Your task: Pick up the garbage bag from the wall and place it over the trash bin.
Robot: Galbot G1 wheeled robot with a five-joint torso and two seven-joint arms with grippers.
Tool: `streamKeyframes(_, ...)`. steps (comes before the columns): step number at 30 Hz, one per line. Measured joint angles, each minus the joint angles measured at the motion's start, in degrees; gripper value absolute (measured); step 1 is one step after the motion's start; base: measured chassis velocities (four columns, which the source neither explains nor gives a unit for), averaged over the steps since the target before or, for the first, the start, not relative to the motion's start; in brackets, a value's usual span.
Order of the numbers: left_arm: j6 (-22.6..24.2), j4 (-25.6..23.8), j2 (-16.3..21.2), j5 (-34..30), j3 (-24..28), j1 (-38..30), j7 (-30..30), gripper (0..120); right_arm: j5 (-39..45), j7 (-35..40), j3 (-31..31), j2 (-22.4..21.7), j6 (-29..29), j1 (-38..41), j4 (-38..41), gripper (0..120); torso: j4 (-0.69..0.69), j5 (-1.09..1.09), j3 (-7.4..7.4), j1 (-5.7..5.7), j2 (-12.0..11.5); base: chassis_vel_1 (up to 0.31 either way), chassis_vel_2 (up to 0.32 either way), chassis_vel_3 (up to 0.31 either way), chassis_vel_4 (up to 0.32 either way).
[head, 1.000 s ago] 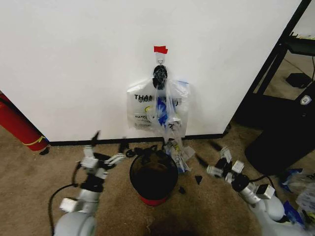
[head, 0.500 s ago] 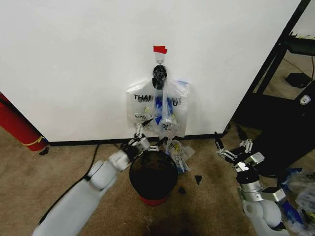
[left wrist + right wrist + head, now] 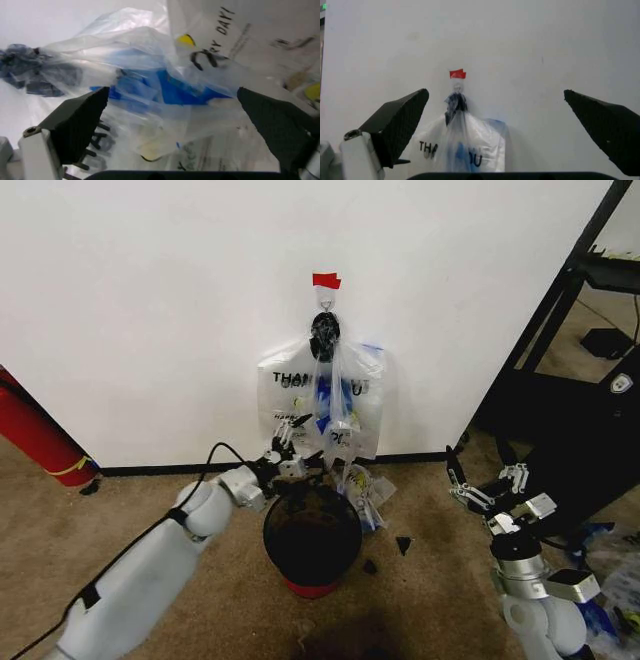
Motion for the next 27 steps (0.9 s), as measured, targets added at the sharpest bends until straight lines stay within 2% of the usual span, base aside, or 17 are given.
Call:
streamKeyframes(6, 4.5, 0.8, -2.7, -0.9, 2.5, -0.9, -4.2, 100, -0.7, -0.8, -0.6, 0.7, -0.1, 0.0, -0.1, 100, -0.03, 0.00, 0.00, 0.00, 0.0, 0.000, 0.000, 0.000, 0.000)
streamKeyframes(8, 6.2, 1.4, -3.4, -1.7, 3.6, -1.3, -6.0, 100, -0.9, -1.4, -0.8, 0.7, -0.1, -0.3, -0.1, 100, 0.00, 0.01, 0.00, 0.00, 0.0, 0.000, 0.000, 0.000, 0.000)
streamKeyframes(19, 7.8, 6.6, -6.8, -1.2, 8.2, -6.5, -8.3, 95, -0.8, -2.4, -0.6, 0.4, 0.6, -1.4, -0.1, 100, 0.00, 0.01, 0.00, 0.00, 0.0, 0.000, 0.000, 0.000, 0.000)
streamKeyframes(21, 7.8, 8.7, -8.1, 0.4, 8.9, -7.8, -8.6, 92, -0.7, -2.5, -0.5, 0.4, 0.8, -1.6, -0.1, 100, -0.02, 0.01, 0.00, 0.00, 0.0, 0.000, 0.000, 0.000, 0.000)
streamKeyframes(23, 8.0, 10.6, -9.2, 1.5, 9.1, -8.6, -9.2, 82, -0.6, -2.7, -0.5, 0.3, 1.0, -1.7, -0.2, 100, -0.01, 0.01, 0.00, 0.00, 0.0, 0.000, 0.000, 0.000, 0.000)
streamKeyframes(25, 8.7, 11.6, -9.6, 2.1, 9.2, -8.9, -9.6, 73, -0.3, -3.1, -0.5, 0.2, 1.2, -1.8, -0.4, 100, -0.01, 0.00, 0.00, 0.00, 0.0, 0.000, 0.000, 0.000, 0.000)
streamKeyframes(27, 8.8, 11.8, -9.6, 2.1, 9.2, -8.9, -9.7, 70, -0.3, -3.3, -0.5, 0.1, 1.2, -1.8, -0.5, 100, -0.01, 0.01, 0.00, 0.00, 0.0, 0.000, 0.000, 0.000, 0.000)
